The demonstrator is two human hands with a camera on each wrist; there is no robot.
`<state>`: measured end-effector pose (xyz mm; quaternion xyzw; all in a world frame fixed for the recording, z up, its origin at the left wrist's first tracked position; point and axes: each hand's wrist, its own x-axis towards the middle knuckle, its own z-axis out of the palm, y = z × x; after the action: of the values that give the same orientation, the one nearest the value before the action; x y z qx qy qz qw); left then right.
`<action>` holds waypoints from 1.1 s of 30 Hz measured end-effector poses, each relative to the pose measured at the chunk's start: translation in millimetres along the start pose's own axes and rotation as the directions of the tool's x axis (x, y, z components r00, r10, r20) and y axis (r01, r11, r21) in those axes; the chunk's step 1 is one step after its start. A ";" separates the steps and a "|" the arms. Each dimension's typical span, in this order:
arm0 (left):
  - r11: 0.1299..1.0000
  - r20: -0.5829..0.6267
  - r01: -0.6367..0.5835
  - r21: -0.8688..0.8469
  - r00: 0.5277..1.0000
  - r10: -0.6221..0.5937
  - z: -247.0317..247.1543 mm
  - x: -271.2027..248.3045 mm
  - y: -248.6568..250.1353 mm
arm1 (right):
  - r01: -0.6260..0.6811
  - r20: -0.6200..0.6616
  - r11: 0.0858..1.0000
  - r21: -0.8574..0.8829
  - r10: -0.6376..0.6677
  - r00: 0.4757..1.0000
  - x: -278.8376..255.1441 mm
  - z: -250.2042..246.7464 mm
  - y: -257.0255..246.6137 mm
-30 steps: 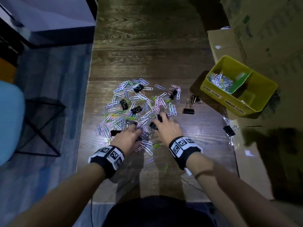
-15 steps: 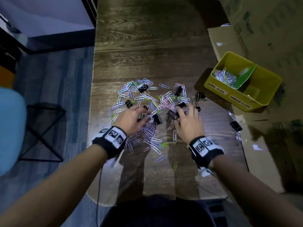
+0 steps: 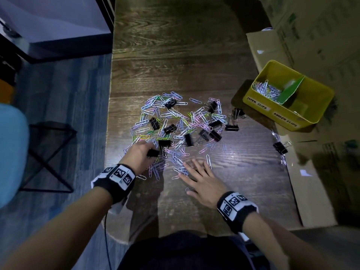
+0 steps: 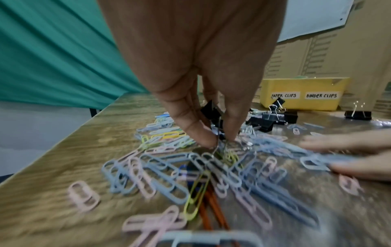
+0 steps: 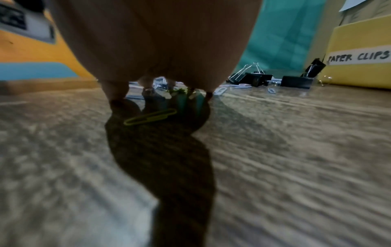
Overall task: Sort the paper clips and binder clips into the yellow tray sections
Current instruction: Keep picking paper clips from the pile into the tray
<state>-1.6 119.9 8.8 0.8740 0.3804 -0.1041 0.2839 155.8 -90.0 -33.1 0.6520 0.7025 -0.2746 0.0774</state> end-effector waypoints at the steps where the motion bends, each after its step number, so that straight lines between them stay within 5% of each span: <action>1: 1.000 -0.017 -0.009 -0.023 1.000 0.009 -3.1 5.0 3.7 | 0.011 0.011 1.000 -0.001 -0.011 1.000 -3.0 1.2 0.3; 7: 0.991 0.025 -0.017 -0.132 0.999 0.020 -13.4 31.6 19.9 | -0.002 -0.106 0.993 0.116 0.014 0.994 -15.9 -2.9 11.8; 9: 0.994 -0.057 -0.016 -0.104 0.998 0.010 -14.8 25.2 10.9 | -0.043 -0.180 0.984 0.175 0.075 0.981 -25.4 -4.3 20.4; 12: 0.993 -0.247 0.095 -0.075 0.963 -0.111 -11.9 -1.2 -12.8 | -0.140 -0.219 0.953 0.267 0.201 0.955 -37.7 1.0 33.1; 16: 0.965 -0.170 0.258 -0.049 0.950 -0.263 18.8 -38.5 -36.0 | -0.134 -0.296 0.957 0.259 0.211 0.932 -43.2 9.6 29.4; 19: 0.975 -0.136 0.205 -0.087 0.967 -0.216 46.5 -49.7 -28.5 | -0.097 -0.369 0.960 0.262 0.192 0.909 -36.5 9.1 13.8; 23: 0.993 -0.104 0.030 -0.113 0.994 -0.042 73.9 -52.3 8.4 | -0.210 -0.387 0.935 0.286 0.313 0.867 -21.9 -0.2 -2.1; 29: 0.979 0.096 -0.204 -0.012 0.974 0.204 85.0 -50.3 54.4 | -0.483 -0.147 0.835 0.263 0.530 0.835 -18.6 -2.2 -2.4; 33: 0.987 0.091 -0.090 0.130 0.993 0.078 67.8 -52.9 42.7 | -0.474 -0.066 0.860 0.189 0.492 0.868 -17.3 -5.3 -8.8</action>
<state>-4.8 25.4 -7.8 0.9011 0.3228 -0.1545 0.2447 151.1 -102.5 -18.2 0.8258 0.4942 -0.2672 0.0495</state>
